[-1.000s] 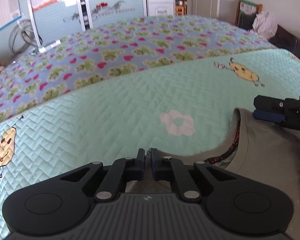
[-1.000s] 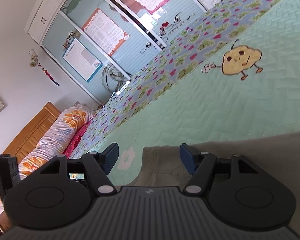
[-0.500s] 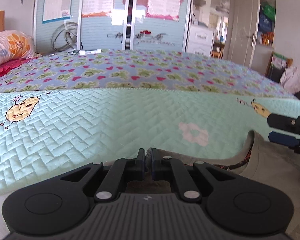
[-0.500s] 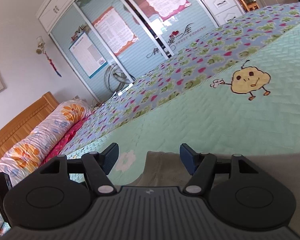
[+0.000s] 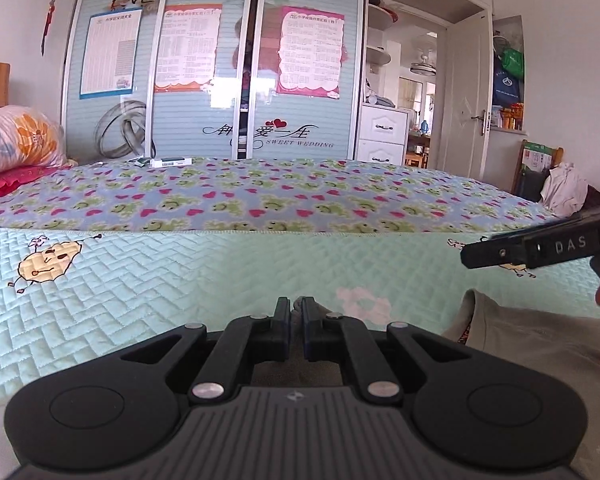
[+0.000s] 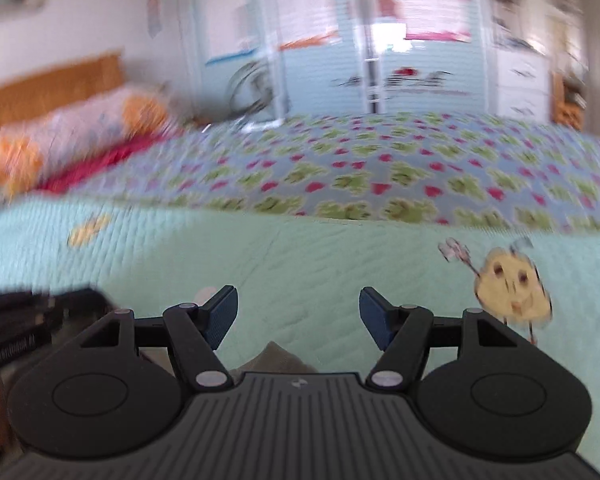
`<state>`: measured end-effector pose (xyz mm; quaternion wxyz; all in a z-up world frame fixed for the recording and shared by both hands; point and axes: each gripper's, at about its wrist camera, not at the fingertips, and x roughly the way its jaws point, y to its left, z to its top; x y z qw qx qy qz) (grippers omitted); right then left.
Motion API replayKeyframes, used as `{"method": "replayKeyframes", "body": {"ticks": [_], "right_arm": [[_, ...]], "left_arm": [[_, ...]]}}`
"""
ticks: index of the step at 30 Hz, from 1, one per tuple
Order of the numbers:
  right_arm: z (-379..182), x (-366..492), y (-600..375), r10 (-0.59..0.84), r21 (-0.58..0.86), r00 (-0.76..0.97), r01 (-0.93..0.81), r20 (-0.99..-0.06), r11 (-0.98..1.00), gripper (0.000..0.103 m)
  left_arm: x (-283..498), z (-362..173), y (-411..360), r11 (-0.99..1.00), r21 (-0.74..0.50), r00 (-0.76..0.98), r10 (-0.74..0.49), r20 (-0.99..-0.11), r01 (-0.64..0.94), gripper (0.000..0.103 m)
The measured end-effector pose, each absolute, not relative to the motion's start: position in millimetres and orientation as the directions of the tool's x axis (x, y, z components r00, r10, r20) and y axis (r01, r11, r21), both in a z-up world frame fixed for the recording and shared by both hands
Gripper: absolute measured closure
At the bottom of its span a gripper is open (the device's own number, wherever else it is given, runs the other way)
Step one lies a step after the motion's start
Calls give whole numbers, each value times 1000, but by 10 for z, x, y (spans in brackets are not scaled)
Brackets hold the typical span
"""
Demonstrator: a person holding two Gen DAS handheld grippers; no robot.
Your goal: Fold clothes
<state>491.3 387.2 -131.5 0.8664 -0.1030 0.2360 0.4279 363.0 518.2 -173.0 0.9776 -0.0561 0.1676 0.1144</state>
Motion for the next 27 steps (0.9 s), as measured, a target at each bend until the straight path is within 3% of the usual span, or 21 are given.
{"method": "replayKeyframes", "body": {"ticks": [4,9,20,27], "right_arm": [[-1285,4723,4192,669,-229,466,-880,-579,415,40],[-1395,4466,4353,624,-388,427,-898,-655,207,40],[-1518,4241,4463,562,-508,446,-860,-697,52,40],[-1551,4230,4534,524,-524,442,-851,-728,-11,37]], "left_arm": [[3619,-1744,5219,965,-92,917,201,-344,-246,97],[3597,-1741,5211,964,-87,918,210,-335,-252,97],[3497,-1674,5050,979,-11,951,196,-240,-204,97],[3409,-1642,4911,996,43,981,85,-172,-79,97]]}}
